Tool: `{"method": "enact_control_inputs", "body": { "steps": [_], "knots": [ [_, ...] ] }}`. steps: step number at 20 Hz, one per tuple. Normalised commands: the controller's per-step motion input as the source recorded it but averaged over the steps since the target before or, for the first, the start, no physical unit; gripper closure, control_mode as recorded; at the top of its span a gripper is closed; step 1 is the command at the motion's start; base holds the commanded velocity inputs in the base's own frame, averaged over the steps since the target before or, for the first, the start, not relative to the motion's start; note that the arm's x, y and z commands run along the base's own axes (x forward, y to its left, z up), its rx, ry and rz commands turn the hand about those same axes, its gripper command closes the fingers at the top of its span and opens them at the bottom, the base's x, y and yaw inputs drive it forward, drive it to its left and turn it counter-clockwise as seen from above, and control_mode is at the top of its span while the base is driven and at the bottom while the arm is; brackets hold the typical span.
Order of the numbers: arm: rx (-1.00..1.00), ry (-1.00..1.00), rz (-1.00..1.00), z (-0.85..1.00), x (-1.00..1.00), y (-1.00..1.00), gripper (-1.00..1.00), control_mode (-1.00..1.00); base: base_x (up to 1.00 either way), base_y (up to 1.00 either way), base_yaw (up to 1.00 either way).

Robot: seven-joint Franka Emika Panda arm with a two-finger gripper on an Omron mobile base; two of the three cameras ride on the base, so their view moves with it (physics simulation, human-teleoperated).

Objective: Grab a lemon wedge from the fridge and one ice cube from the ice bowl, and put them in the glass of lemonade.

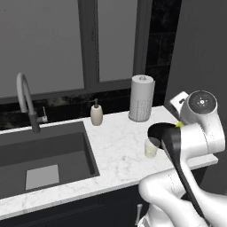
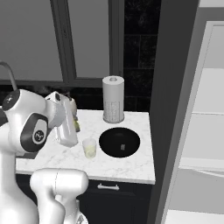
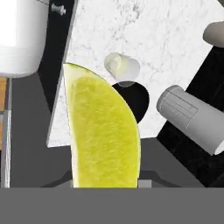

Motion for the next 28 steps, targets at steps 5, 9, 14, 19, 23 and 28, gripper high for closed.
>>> {"method": "enact_control_inputs", "body": {
  "steps": [5,9,14,19,23,28],
  "knots": [
    [-0.48,0.12,0.33,-0.41,0.31,0.02,1.0,-1.0,0.0,0.0,0.0],
    [-0.41,0.02,0.15,-0.56,0.39,0.2,1.0,-1.0,0.0,0.0,0.0],
    [-0.2,0.01,0.0,-0.42,0.57,0.29,1.0,-1.0,0.0,0.0,0.0],
    [-0.02,0.03,-0.01,-0.23,0.63,0.04,1.0,-1.0,0.0,0.0,0.0],
    [0.06,0.01,-0.11,-0.02,0.44,0.0,1.0,-1.0,0.0,0.0,0.0],
    [0.06,0.04,-0.13,-0.14,0.32,0.0,1.0,-1.0,0.0,0.0,0.0]
  ]
}}
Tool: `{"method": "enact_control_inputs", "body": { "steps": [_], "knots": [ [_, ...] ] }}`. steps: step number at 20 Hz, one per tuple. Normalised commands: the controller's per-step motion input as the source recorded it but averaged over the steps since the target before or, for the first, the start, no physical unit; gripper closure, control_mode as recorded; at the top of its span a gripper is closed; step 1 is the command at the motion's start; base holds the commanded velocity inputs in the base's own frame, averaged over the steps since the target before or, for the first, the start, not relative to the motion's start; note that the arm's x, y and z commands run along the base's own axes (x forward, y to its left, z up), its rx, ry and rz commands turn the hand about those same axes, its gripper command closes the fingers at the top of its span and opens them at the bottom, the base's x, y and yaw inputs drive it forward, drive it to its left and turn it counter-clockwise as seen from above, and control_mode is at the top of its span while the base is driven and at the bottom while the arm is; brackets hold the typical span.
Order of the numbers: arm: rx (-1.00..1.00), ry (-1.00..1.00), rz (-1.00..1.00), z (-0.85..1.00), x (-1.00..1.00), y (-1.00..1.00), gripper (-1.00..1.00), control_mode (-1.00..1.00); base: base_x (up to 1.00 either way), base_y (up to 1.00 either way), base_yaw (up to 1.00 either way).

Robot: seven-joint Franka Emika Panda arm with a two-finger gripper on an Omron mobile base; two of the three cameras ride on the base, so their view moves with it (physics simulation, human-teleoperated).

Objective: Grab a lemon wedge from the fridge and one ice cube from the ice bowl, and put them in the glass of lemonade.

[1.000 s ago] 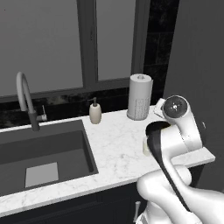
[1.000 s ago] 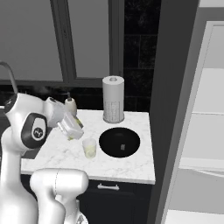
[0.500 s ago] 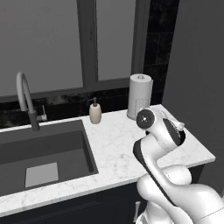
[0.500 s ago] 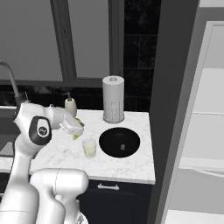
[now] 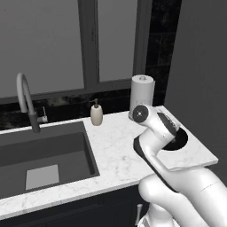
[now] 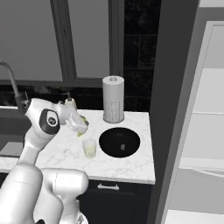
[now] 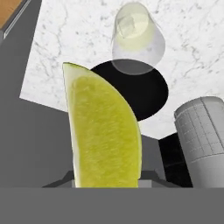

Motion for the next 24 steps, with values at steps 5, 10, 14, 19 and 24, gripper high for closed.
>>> {"method": "enact_control_inputs", "body": {
  "steps": [5,10,14,19,24],
  "knots": [
    [0.0,0.02,-0.07,-0.36,0.17,0.0,1.0,-1.0,0.0,0.0,0.0],
    [0.0,0.0,0.0,-0.49,0.0,0.0,1.0,-1.0,0.0,0.0,0.0],
    [0.0,0.0,0.0,-0.37,0.01,-0.02,1.0,-1.0,0.0,0.0,0.0],
    [0.0,0.0,-0.01,-0.34,0.18,-0.09,1.0,-1.0,0.0,0.0,0.0],
    [0.0,0.0,-0.02,-0.22,0.34,-0.01,1.0,-1.0,0.0,0.0,0.0]
  ]
}}
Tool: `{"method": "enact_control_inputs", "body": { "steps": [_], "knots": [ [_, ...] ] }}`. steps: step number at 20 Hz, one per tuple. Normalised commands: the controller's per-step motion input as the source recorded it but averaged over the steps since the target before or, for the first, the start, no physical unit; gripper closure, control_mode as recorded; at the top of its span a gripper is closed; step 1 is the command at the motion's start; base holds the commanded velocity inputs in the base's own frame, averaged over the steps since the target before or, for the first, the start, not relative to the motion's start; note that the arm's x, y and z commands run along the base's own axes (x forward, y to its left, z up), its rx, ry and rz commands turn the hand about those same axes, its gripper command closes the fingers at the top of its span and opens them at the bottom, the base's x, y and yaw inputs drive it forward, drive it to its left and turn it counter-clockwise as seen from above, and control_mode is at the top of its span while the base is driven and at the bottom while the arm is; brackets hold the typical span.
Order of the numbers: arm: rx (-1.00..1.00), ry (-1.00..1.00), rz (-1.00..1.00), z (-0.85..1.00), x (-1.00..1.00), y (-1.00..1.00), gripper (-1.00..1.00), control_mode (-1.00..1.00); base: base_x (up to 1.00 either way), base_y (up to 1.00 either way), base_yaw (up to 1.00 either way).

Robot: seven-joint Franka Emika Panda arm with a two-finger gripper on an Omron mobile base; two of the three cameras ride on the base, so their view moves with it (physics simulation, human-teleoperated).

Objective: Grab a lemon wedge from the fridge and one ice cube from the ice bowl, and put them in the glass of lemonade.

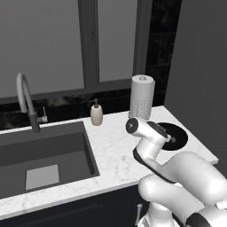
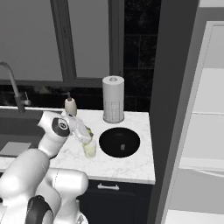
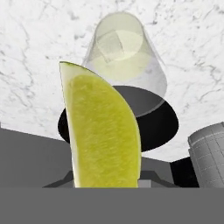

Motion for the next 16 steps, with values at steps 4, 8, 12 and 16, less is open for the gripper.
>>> {"method": "enact_control_inputs", "body": {
  "steps": [4,8,12,16],
  "knots": [
    [0.0,0.0,-0.02,-0.17,0.39,0.0,1.0,-1.0,0.0,0.0,0.0],
    [0.0,0.0,-0.03,-0.14,0.39,0.0,1.0,-1.0,0.0,0.0,0.0],
    [0.0,0.0,-0.03,-0.22,0.21,0.0,1.0,-1.0,0.0,0.0,0.0],
    [0.0,0.0,-0.03,-0.25,0.08,0.0,1.0,-1.0,0.0,0.0,0.0]
  ]
}}
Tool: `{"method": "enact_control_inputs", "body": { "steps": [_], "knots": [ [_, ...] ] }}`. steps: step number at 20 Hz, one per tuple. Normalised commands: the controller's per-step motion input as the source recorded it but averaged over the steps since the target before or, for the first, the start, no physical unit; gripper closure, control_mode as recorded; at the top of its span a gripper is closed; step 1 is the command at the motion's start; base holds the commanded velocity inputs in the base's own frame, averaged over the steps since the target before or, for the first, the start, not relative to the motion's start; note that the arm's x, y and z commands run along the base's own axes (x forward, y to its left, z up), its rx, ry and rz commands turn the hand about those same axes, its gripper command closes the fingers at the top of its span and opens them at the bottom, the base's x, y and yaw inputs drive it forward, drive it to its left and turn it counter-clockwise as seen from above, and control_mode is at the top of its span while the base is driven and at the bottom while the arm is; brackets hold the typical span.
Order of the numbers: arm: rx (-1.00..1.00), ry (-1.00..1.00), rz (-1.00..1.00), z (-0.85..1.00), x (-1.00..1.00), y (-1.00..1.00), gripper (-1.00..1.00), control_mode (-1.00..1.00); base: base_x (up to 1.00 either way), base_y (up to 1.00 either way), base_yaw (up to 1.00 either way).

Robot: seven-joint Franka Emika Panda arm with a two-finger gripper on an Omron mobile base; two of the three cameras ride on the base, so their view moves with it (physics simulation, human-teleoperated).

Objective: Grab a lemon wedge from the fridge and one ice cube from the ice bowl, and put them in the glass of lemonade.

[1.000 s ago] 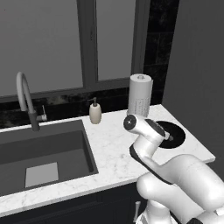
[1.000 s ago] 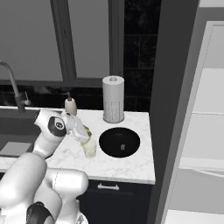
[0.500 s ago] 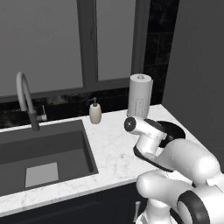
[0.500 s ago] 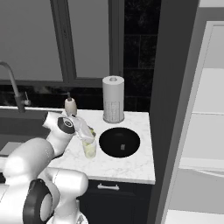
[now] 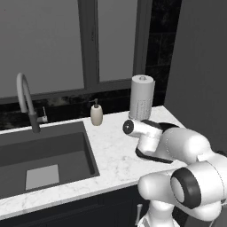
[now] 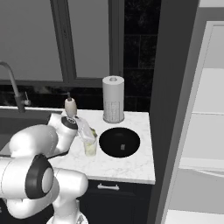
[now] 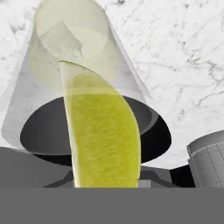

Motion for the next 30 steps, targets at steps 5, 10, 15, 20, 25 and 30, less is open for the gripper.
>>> {"method": "enact_control_inputs", "body": {
  "steps": [5,10,15,20,25,30],
  "knots": [
    [0.0,0.0,-0.02,-0.07,0.06,0.0,1.0,-1.0,0.0,0.0,0.0],
    [0.0,-0.01,0.0,0.13,-0.26,0.0,-1.0,-1.0,0.0,0.0,0.0],
    [0.0,-0.05,0.0,0.34,-0.35,0.0,-1.0,-1.0,0.0,0.0,0.0],
    [0.0,-0.03,0.0,0.22,-0.24,0.0,-1.0,-1.0,0.0,0.0,0.0],
    [0.0,-0.1,0.0,0.49,-0.82,0.07,-1.0,-1.0,0.0,0.0,0.0],
    [0.06,-0.15,0.0,0.68,-0.74,0.31,-1.0,-1.0,0.0,0.0,0.0]
  ]
}}
